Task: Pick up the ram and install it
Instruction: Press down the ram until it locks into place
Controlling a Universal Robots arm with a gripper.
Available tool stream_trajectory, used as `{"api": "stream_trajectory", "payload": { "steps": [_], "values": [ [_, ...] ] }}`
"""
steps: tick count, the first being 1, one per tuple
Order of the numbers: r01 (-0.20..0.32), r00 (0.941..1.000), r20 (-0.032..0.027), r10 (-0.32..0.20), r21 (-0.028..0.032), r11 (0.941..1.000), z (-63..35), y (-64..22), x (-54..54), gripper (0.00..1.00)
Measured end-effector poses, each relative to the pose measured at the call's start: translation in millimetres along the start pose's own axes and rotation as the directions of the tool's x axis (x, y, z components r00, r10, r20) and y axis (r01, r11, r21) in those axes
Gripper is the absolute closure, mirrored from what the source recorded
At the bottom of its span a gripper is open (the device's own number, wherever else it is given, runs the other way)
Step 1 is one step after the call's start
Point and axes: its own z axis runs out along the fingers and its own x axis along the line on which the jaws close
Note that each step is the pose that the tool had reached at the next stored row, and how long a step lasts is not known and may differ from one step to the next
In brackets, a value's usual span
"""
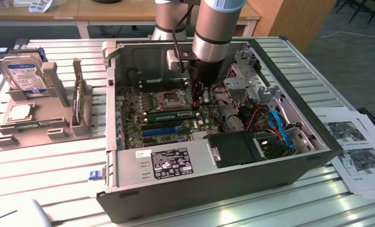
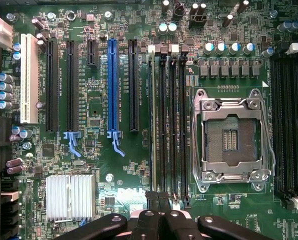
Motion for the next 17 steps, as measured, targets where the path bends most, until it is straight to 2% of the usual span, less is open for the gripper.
{"api": "stream_trajectory", "payload": {
  "steps": [17],
  "values": [
    [0.0, 1.0, 0.0001, 0.0, 0.0001, 1.0, 3.1, -0.1, -0.1, 0.9]
  ]
}}
